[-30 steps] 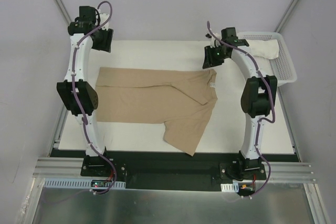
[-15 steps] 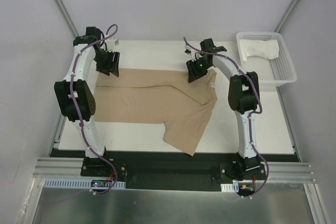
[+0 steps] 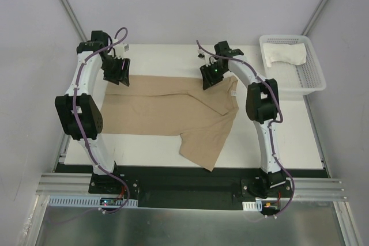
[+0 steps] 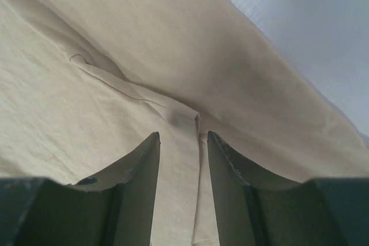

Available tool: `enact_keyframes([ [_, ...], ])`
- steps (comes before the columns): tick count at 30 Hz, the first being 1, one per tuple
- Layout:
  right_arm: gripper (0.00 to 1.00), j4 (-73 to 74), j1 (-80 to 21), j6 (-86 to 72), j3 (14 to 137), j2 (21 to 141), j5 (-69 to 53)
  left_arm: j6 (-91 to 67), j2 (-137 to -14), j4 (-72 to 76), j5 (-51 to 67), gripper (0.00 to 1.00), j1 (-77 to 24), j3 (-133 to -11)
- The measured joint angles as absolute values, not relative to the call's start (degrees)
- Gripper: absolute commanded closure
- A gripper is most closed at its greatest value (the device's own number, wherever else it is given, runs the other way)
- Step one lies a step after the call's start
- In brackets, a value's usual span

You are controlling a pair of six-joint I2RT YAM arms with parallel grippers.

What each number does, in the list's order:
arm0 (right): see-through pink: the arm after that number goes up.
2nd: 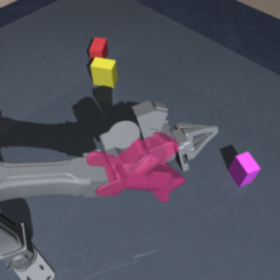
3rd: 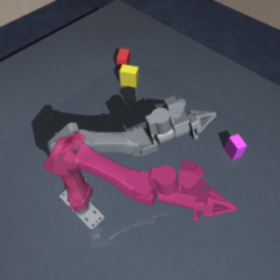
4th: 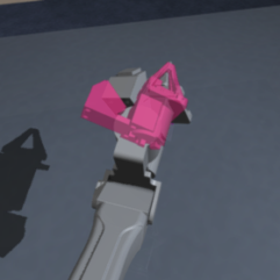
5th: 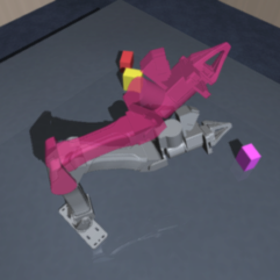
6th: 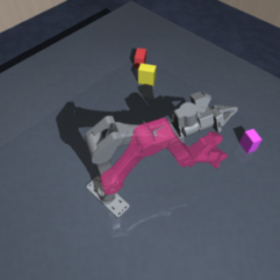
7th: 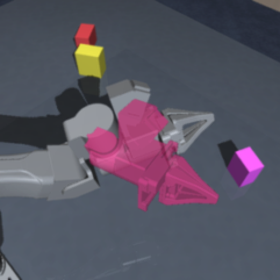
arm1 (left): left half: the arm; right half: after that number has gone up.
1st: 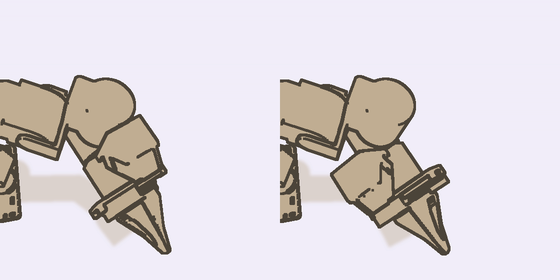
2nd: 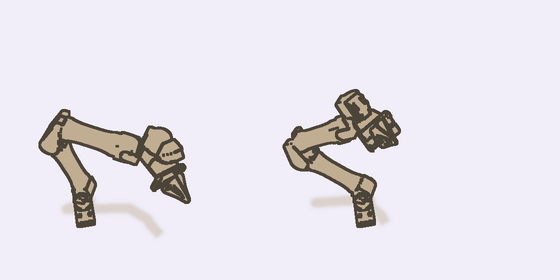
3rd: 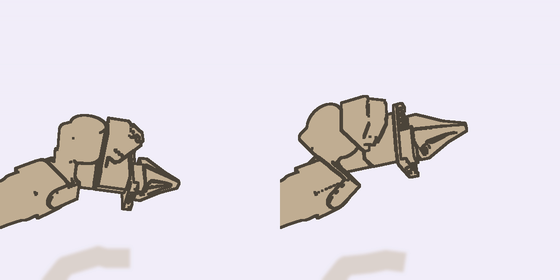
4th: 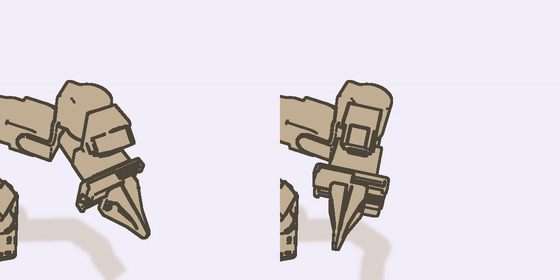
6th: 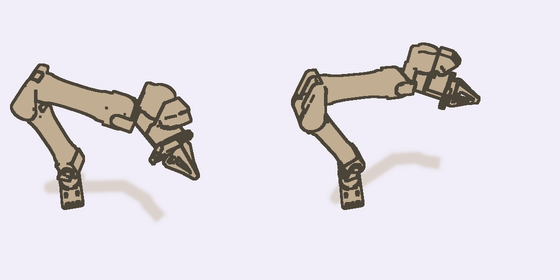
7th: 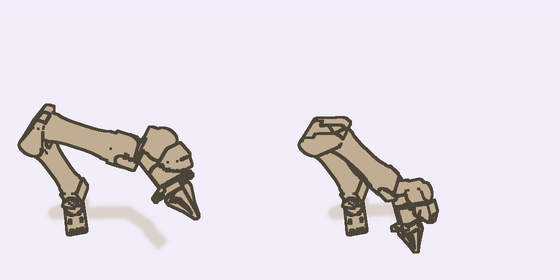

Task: Roll the t-shirts
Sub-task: Fold the T-shirt at the center of the board.

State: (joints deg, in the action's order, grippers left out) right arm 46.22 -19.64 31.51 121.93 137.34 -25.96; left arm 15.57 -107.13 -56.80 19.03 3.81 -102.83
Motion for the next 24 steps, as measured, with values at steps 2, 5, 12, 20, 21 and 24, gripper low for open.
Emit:
enact_keyframes([
  [2,0.60,46.28,-19.92,31.33,121.97,137.88,-25.45,15.59,-107.13,-56.82,19.00,0.47,3.84,-102.52],
  [5,0.68,46.63,-20.29,31.03,121.97,138.50,-24.53,15.64,-107.13,-56.84,19.00,0.47,3.84,-102.06],
  [12,0.96,46.76,-20.69,30.74,122.04,138.56,-23.75,15.64,-107.13,-56.82,19.00,0.47,3.84,-101.41],
  [20,0.99,45.47,-22.11,30.74,117.86,135.66,-21.63,15.66,-105.27,-56.80,19.18,0.47,4.23,-101.19],
  [21,0.99,45.56,-22.68,30.74,116.75,134.56,-21.39,15.70,-104.38,-56.66,19.31,0.47,4.36,-100.75],
  [24,0.96,45.32,-25.21,30.68,113.78,130.67,-20.64,15.90,-101.75,-56.45,19.86,0.48,5.02,-99.26],
])
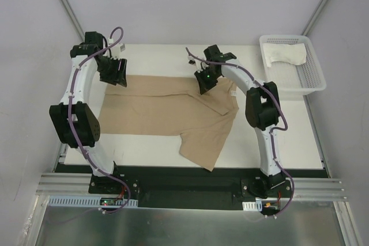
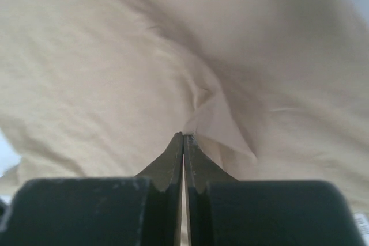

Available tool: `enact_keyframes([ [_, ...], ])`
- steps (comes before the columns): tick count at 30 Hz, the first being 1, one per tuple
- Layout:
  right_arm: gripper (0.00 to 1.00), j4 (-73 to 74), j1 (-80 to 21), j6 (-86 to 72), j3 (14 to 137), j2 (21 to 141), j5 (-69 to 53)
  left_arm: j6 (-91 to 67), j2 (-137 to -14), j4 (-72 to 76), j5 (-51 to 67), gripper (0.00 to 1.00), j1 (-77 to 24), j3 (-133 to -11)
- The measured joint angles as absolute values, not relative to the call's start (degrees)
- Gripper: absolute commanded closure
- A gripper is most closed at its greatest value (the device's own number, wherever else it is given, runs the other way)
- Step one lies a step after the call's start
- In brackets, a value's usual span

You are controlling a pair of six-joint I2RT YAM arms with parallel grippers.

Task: Roll the t-shirts
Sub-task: Fold the T-shirt at the center of the board.

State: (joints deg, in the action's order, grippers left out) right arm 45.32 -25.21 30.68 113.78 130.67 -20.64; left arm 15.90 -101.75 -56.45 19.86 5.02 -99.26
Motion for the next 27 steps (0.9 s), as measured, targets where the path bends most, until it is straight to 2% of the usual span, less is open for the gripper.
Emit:
enact_keyframes([
  [1,0.93,45.28,-26.70,30.63,112.31,128.84,-20.29,16.01,-100.75,-56.25,20.16,0.48,5.37,-98.54],
  [2,0.85,45.10,-28.23,30.46,110.87,127.11,-20.05,16.08,-99.72,-56.01,20.51,0.47,5.48,-97.65],
  [4,0.75,45.04,-31.73,29.95,107.57,123.74,-19.27,16.36,-97.65,-55.55,21.04,0.48,6.15,-95.39],
  [5,0.66,44.99,-33.15,29.76,106.15,122.45,-18.72,16.53,-96.40,-55.13,21.26,0.47,6.42,-93.82],
  [8,0.60,45.21,-39.07,28.84,100.51,118.06,-16.01,17.08,-92.77,-54.50,22.37,0.47,6.92,-88.82],
  [13,0.60,45.69,-46.96,28.62,97.71,114.76,-12.25,17.28,-88.36,-54.26,24.56,0.47,7.18,-82.81],
  [17,0.61,45.45,-46.92,29.23,97.78,113.12,-9.54,16.73,-87.72,-54.22,26.44,0.47,7.05,-81.32],
  [21,0.61,45.23,-41.06,29.71,98.45,112.38,-8.97,15.44,-87.72,-54.06,27.44,0.46,5.17,-81.17],
  [27,0.60,46.26,-26.41,30.87,104.53,114.21,-9.19,15.16,-87.88,-53.80,30.28,0.44,-2.83,-81.17],
])
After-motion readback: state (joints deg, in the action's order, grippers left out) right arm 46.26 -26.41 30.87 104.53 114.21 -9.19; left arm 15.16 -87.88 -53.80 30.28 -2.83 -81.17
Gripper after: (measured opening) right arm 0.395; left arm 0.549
